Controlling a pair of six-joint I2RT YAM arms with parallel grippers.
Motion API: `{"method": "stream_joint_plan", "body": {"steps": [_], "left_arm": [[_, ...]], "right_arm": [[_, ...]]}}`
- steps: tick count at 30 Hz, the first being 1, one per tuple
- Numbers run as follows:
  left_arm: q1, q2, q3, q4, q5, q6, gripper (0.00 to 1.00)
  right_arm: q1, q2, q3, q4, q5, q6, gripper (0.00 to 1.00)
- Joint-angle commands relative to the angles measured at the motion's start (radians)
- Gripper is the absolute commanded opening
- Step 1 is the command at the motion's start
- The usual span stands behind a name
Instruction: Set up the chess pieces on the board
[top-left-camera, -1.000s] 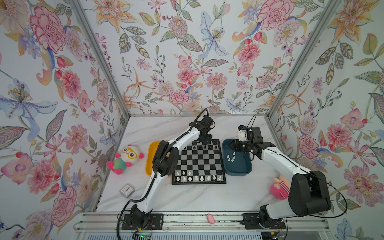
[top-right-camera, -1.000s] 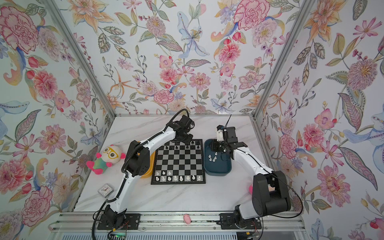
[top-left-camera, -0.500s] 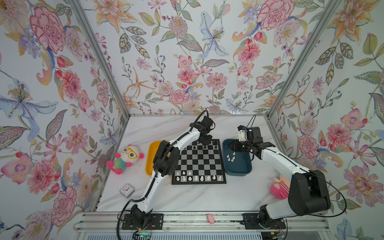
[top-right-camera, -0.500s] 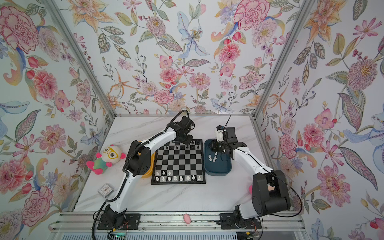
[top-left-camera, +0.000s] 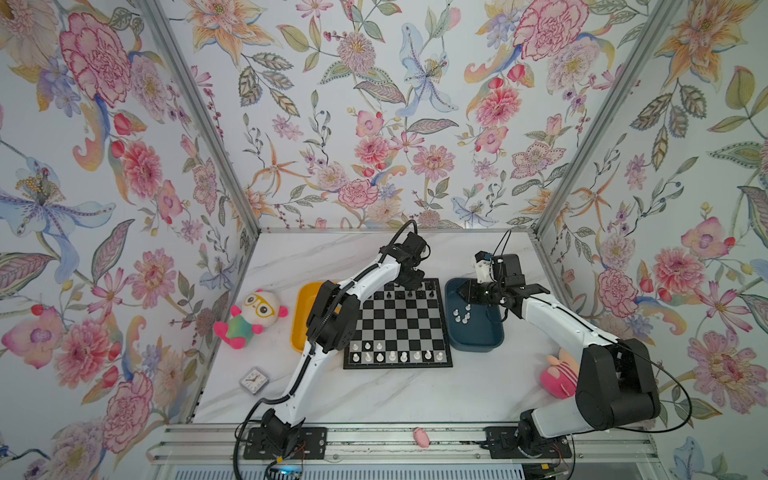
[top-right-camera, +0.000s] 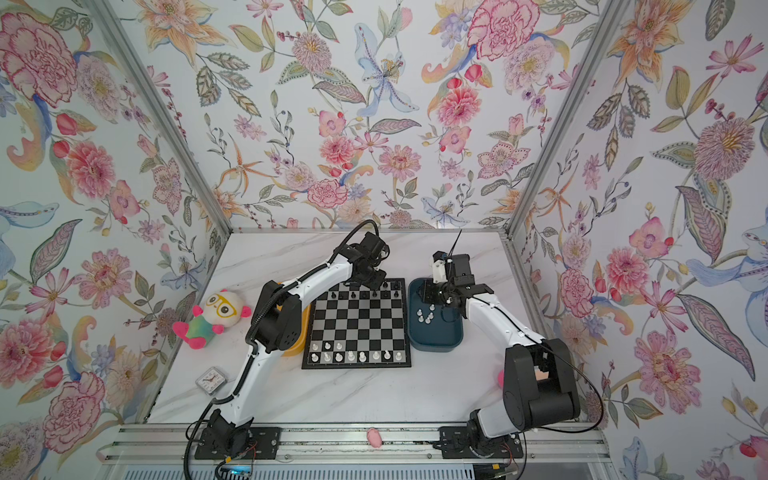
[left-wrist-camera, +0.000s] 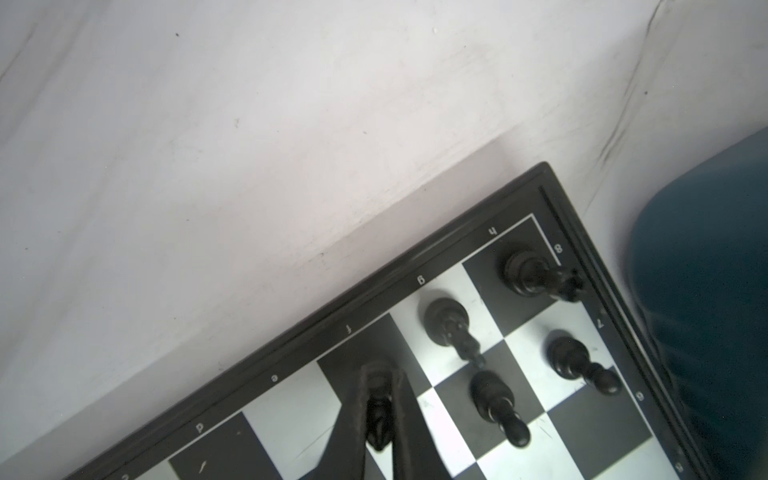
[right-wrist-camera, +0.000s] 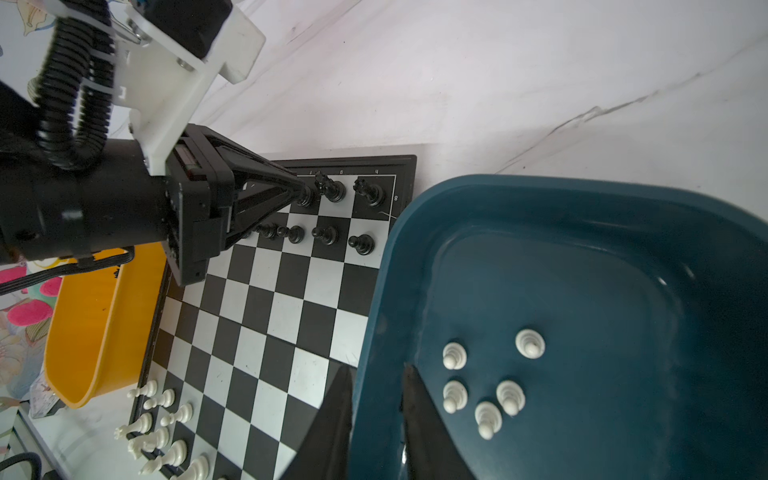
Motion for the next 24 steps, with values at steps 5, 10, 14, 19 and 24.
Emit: {"method": "stream_joint_plan", "body": {"steps": [5, 10, 14, 19, 24], "left_arm": [[-0.010, 0.030, 0.024, -0.025, -0.007, 0.009, 0.20], [-0.010, 0.025, 0.022, -0.025, -0.009, 0.009, 0.23], [-0.010, 0.019, 0.015, -0.021, -0.007, 0.009, 0.25], [-0.010, 0.018, 0.013, -0.021, -0.007, 0.009, 0.26], [-0.011, 0.010, 0.010, -0.018, -0.006, 0.009, 0.28]], "right_arm": [[-0.006, 0.007, -0.004, 0.011, -0.013, 0.011, 0.24], [-0.006, 0.006, -0.005, 0.011, -0.011, 0.013, 0.24], [-0.005, 0.006, -0.005, 0.009, -0.009, 0.011, 0.24], [-0.005, 0.005, -0.006, 0.010, -0.010, 0.013, 0.24], [-0.004, 0.005, -0.006, 0.010, -0.011, 0.013, 0.24]]}}
